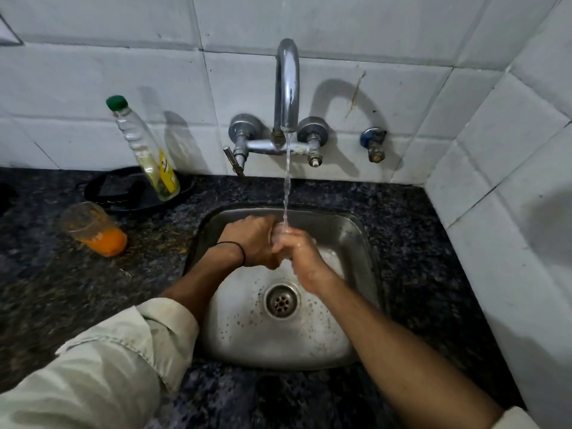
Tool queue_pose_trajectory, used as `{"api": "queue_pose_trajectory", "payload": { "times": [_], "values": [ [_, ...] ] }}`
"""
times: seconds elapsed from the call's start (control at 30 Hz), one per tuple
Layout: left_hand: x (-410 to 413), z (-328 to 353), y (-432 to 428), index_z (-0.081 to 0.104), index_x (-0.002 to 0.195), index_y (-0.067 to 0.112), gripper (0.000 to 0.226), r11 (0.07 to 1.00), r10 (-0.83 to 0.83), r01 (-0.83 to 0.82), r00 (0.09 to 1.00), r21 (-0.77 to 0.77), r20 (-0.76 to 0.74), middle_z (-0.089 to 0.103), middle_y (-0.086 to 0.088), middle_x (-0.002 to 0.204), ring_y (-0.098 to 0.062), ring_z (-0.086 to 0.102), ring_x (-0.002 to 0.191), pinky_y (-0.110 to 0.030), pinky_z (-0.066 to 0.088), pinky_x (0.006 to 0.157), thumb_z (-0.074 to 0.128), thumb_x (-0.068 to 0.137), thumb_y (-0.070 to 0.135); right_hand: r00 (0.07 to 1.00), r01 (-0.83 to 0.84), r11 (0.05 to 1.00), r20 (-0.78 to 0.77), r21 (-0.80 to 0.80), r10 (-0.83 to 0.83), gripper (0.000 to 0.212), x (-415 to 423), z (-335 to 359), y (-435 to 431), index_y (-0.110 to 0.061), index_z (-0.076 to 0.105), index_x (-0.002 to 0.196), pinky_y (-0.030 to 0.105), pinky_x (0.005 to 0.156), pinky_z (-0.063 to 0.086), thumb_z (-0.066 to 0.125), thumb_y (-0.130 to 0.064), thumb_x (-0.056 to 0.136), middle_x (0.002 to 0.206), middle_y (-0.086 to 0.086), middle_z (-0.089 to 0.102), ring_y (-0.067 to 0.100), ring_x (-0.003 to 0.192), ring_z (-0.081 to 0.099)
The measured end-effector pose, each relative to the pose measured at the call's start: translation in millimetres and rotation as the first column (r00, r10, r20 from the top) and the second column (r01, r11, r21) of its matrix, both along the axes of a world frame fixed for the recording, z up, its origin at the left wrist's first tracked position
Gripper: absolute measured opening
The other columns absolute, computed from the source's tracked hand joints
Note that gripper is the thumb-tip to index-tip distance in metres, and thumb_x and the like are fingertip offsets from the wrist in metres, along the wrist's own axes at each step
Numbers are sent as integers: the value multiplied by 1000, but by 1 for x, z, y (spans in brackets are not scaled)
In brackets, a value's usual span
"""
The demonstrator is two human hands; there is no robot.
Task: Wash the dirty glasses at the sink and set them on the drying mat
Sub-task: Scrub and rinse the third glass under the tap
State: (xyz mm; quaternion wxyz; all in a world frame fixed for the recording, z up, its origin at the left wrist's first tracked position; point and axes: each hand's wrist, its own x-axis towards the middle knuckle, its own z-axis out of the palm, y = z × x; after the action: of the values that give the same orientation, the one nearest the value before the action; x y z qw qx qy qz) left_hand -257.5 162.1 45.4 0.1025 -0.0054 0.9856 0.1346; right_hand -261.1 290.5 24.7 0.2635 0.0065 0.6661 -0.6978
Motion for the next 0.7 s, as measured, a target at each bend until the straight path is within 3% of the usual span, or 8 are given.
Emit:
{"api": "queue_pose_trajectory", "payload": {
  "times": [0.13, 0.23, 0.27, 0.37, 0.47, 0.57, 0.63, 0.7],
  "values": [
    [-5, 10, 14, 65, 110, 25, 55, 931, -10, 111, 960, -349, 279, 67, 0, 110, -20, 62, 95, -33, 42, 74, 83, 61, 44, 855, 399, 912, 399, -98, -331, 31, 24, -32, -20, -15, 72, 89, 35, 68, 53, 57, -42, 89, 90, 11, 73, 28, 87, 67],
    [-5, 0, 28, 64, 119, 26, 63, 841, -41, 271, 894, -468, 445, 65, 2, 118, -21, 64, 108, -33, 50, 86, 84, 61, 43, 781, 320, 944, 588, -85, -212, 45, 24, -34, -41, -8, 61, 128, 38, 84, 53, 59, -38, 95, 125, 21, 65, 34, 117, 62],
    [-4, -2, 31, 64, 121, 26, 63, 828, -36, 293, 878, -478, 477, 65, 2, 120, -22, 63, 109, -36, 52, 90, 83, 63, 44, 790, 285, 959, 567, 0, -235, 50, 28, -30, -46, -5, 58, 132, 36, 87, 53, 65, -34, 92, 130, 21, 62, 30, 114, 62],
    [-1, -7, 32, 57, 127, 23, 66, 860, 2, 264, 854, -437, 521, 61, 0, 124, -23, 60, 114, -39, 50, 95, 78, 70, 48, 857, 197, 980, 482, 23, -184, 54, 31, -41, -42, -2, 62, 124, 31, 61, 52, 68, -42, 87, 130, 29, 59, 29, 87, 70],
    [4, -12, 22, 61, 117, 29, 57, 943, -88, 235, 860, -236, 503, 65, 4, 116, -17, 59, 98, -32, 47, 85, 80, 67, 50, 839, 231, 965, 477, 127, -264, 38, 26, -38, -21, -4, 70, 101, 33, 61, 54, 65, -41, 91, 92, 21, 73, 33, 77, 69],
    [14, -24, 1, 63, 103, 25, 39, 947, -218, 89, 884, 309, 413, 68, 4, 104, -12, 64, 95, -27, 49, 86, 86, 71, 28, 986, 100, 901, 78, 423, -146, 37, 11, -29, -14, -11, 72, 73, 40, 80, 57, 58, -41, 91, 68, 5, 72, 23, 71, 67],
    [25, -27, -8, 61, 102, 19, 37, 734, -236, -86, 898, 674, 372, 69, 7, 91, -3, 65, 85, -22, 51, 77, 84, 73, 11, 982, 2, 796, -150, 605, 112, 41, 8, -17, -6, -11, 71, 71, 32, 69, 55, 55, -44, 89, 67, 2, 71, 19, 67, 67],
    [33, -35, -14, 65, 100, 9, 30, 454, -265, -176, 909, 873, 321, 70, -2, 88, -10, 66, 85, -25, 53, 79, 78, 74, 1, 891, -117, 772, -277, 625, 359, 39, 5, -3, 4, -14, 70, 66, 25, 53, 47, 58, -40, 93, 60, 1, 68, 14, 55, 64]
  ]
}}
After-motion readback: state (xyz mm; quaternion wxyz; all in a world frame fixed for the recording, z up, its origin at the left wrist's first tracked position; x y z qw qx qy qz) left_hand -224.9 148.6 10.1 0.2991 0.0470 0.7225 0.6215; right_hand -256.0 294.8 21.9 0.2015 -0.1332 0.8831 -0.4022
